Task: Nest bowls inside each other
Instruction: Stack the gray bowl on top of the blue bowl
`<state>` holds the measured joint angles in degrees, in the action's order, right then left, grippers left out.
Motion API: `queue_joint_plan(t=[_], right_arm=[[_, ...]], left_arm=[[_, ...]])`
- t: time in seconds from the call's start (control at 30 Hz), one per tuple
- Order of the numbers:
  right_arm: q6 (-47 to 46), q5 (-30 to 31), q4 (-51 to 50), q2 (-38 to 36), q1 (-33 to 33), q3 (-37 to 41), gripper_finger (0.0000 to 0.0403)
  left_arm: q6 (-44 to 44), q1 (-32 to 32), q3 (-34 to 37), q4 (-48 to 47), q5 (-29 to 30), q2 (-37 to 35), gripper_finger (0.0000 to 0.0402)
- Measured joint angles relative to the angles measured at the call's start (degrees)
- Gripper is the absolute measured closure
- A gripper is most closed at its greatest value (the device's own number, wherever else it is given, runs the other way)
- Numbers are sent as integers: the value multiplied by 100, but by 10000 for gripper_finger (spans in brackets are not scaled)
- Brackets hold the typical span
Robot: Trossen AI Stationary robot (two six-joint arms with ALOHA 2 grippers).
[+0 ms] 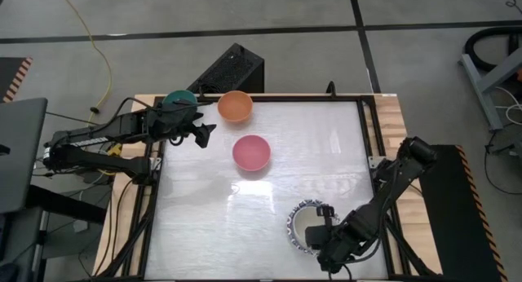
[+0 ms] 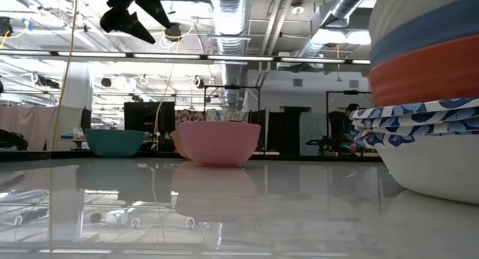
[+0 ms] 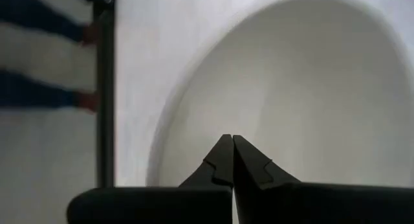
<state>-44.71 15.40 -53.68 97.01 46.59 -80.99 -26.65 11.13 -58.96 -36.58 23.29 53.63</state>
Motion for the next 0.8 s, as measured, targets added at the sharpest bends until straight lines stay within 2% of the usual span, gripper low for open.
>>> queue_joint_plan(t=[0.17,0.3,0.4,0.57,0.8], right_arm=[[-362,796,-326,-306,-9,0,393],[-525,1151,-550,-553,-9,-2,394],[-416,1202,-333,-665,-9,-2,394],[375,1150,873,-673,63,-2,395],[-31,1166,715,-673,150,-4,395]], left_arm=[[-2,0,0,0,0,0,84],[-7,0,0,0,0,0,84],[-8,0,0,0,0,0,84],[-2,-2,0,-2,0,0,84],[0,0,0,-2,0,0,84]])
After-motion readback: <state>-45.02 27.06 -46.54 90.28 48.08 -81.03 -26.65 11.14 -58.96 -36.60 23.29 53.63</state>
